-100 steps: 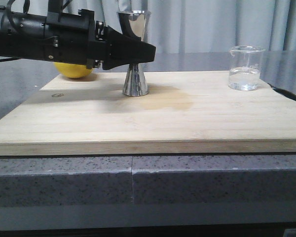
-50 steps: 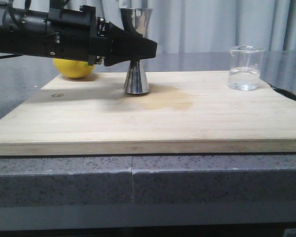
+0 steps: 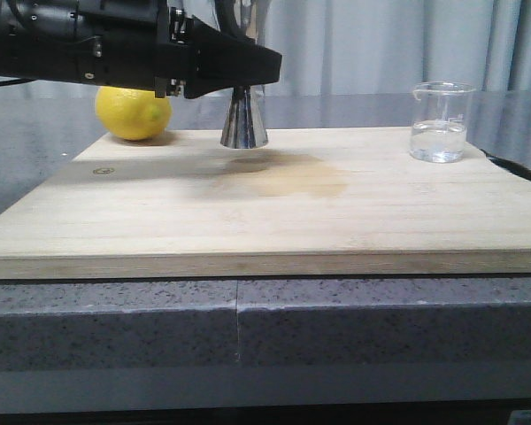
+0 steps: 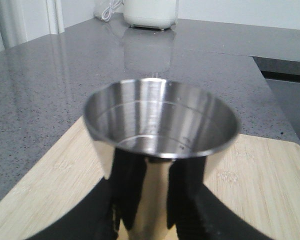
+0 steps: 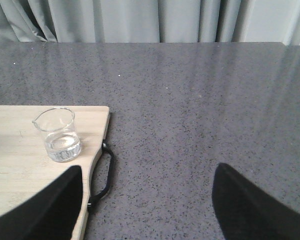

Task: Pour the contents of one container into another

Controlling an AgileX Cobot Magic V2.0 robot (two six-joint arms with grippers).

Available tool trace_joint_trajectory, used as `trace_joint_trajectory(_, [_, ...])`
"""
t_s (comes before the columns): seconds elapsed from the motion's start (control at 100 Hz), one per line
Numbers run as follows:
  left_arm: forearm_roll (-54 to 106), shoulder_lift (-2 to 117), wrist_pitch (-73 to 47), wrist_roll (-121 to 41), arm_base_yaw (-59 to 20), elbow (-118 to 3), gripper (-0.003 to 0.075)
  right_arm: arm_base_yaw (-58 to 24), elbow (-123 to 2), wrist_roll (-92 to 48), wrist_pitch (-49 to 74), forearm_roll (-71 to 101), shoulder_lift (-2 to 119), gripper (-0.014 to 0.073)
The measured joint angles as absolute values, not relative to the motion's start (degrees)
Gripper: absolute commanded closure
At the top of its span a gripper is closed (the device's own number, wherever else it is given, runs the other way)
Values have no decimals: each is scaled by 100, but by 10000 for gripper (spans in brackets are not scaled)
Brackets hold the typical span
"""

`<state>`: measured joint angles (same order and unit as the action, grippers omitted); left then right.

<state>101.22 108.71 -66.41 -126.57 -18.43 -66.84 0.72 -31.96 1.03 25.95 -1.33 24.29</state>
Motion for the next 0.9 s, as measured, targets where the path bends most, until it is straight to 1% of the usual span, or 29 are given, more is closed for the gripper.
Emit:
trace_joint_trajectory(0.66, [10114,10771,-6641,-12349,-1847,-6948,514,72,-3202,103,2734,-133,2429,99])
trace_joint_trajectory(0.9, [10114,10769,-6641,-12349,-1847,-6950,514,-131,-3688,-43,2926,-133,2799,99])
